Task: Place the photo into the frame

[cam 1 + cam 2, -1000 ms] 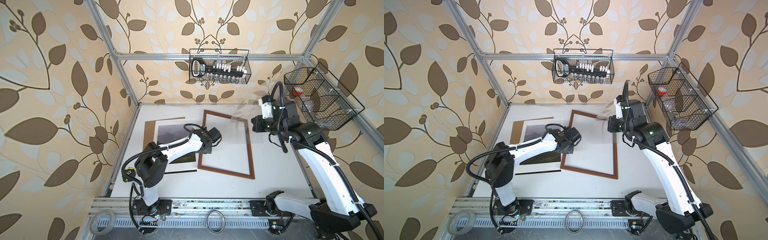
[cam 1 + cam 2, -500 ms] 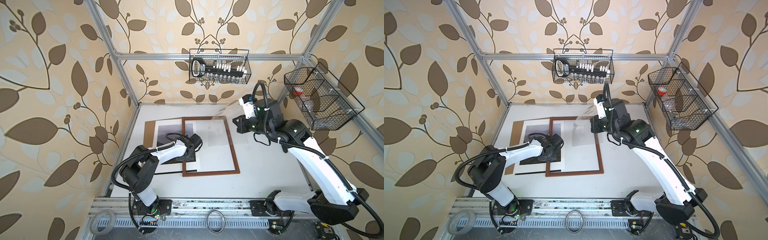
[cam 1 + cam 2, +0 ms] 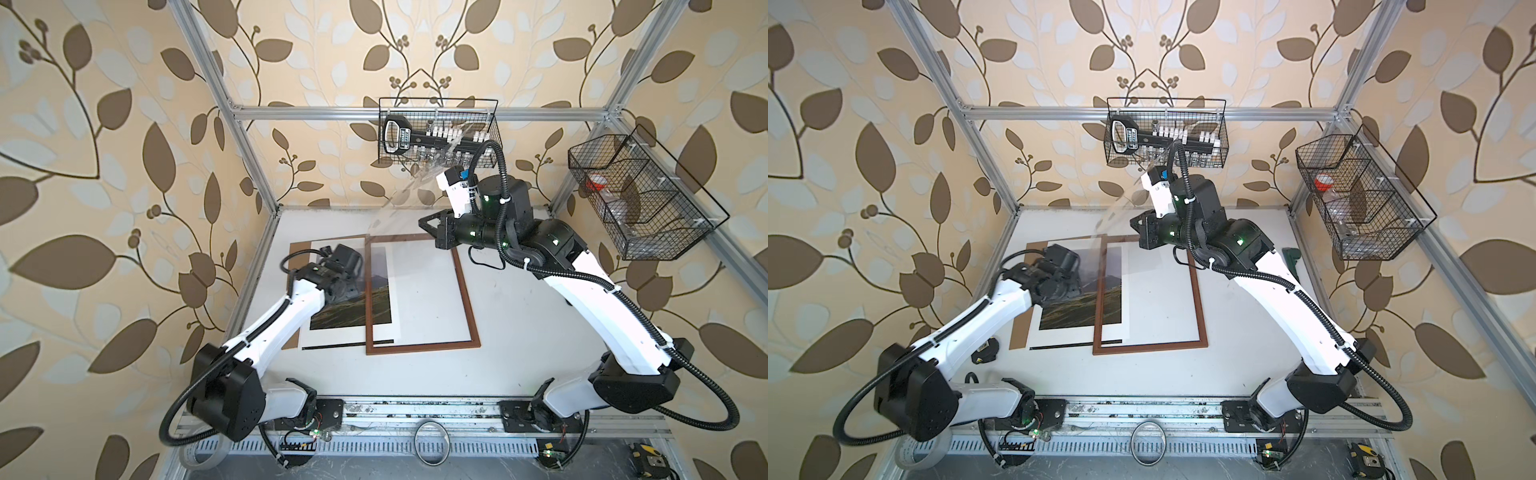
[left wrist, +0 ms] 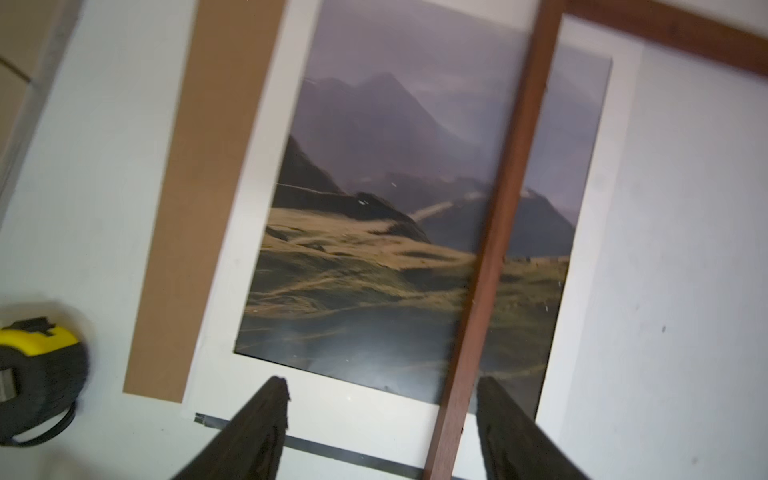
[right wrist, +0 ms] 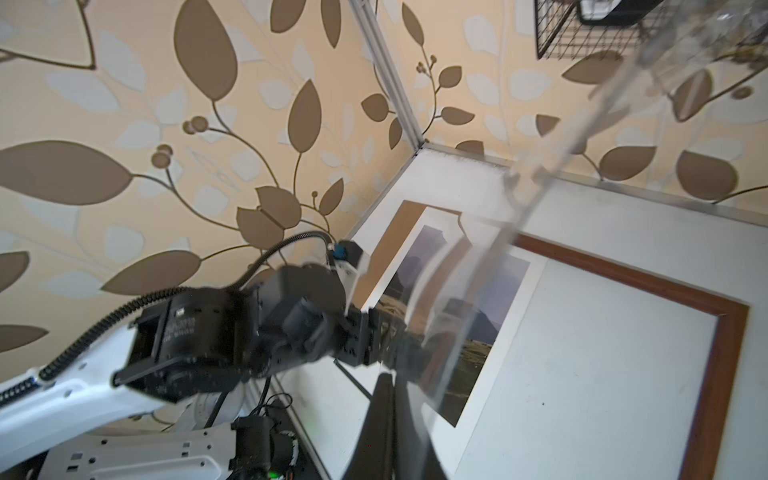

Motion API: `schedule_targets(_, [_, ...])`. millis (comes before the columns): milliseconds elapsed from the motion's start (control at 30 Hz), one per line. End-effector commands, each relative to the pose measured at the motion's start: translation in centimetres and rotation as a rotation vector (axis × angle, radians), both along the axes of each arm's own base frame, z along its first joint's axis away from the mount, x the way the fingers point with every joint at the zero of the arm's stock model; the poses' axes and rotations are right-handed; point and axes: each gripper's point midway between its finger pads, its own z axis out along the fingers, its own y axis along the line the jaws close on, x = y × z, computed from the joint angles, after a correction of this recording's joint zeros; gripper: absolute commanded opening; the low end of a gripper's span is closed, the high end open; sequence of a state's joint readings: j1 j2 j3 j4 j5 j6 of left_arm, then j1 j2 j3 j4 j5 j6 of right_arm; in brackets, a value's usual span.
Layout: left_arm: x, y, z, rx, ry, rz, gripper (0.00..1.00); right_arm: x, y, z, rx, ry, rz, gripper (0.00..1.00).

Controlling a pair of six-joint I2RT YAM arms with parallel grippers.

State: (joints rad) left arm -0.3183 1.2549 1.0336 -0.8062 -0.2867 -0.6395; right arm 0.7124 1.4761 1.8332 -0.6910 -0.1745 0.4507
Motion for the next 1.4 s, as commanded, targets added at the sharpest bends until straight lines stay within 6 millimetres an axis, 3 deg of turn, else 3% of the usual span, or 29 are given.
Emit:
schedule_targets(0, [-0.9,2.9,1.8,-0.025,-0.02,0.095,0.8,-0.8,-0.1,-0.8,0.189,0.092,0.031,0.0])
schedule_targets(100, [-0.2,3.9,2.5,-0.066,-0.043,0.126,0.83,-0.6,-2.3,-6.8,0.287,0.27,-0.018,0.0])
schedule_targets(167, [0.6,3.4,2.5,-0.121,-0.064,0.114,0.84,-1.2,-3.8,-12.8,0.289,0.411,-0.058,0.0])
schedule_targets(200, [1.1,3.0,2.5,-0.145,-0.077,0.1,0.85,-1.5,-4.3,-14.7,0.285,0.454,-0.061,0.0])
schedule_targets(300, [2.4,1.2,1.3,-0.23,-0.06,0.059,0.86,-3.2,-6.3,-21.5,0.193,0.573,-0.102,0.0])
schedule_targets(433, [3.5,-1.4,-1.9,-0.35,0.01,0.008,0.87,-5.5,-10.4,-30.1,0.021,0.712,-0.168,0.0])
schedule_targets(500, [3.9,-2.9,-3.4,-0.428,0.044,-0.013,0.88,-6.6,-11.7,-33.2,-0.046,0.763,-0.184,0.0])
schedule_targets(567, [4.5,-4.3,-3.9,-0.506,0.052,-0.033,0.89,-7.4,-12.2,-35.0,-0.085,0.798,-0.18,0.03])
schedule_targets(600, [4.7,-4.6,-4.9,-0.519,0.081,-0.034,0.89,-7.7,-12.4,-35.6,-0.104,0.811,-0.182,0.06])
schedule_targets(667, [5.1,-5.2,-4.8,-0.536,0.088,-0.062,0.89,-7.9,-12.7,-36.1,-0.126,0.817,-0.179,0.14])
schedule_targets(767, [5.1,-5.3,-4.8,-0.495,0.095,-0.102,0.89,-7.7,-12.7,-35.8,-0.131,0.783,-0.155,0.36])
schedule_targets(867, [4.8,-5.4,-6.3,-0.468,0.131,-0.124,0.89,-5.7,-12.1,-34.1,-0.055,0.704,-0.138,0.53])
schedule_targets(1000, [5.0,-6.5,-8.4,-0.461,0.172,-0.141,0.88,-2.9,-11.6,-32.9,0.015,0.663,-0.117,0.66])
schedule_targets(1167, [4.9,-8.0,-9.8,-0.452,0.216,-0.184,0.87,-0.5,-11.3,-33.5,0.075,0.684,-0.089,0.71])
schedule_targets(1367, [4.4,-8.5,-11.7,-0.446,0.274,-0.193,0.84,3.0,-11.5,-33.7,0.076,0.668,-0.085,0.72])
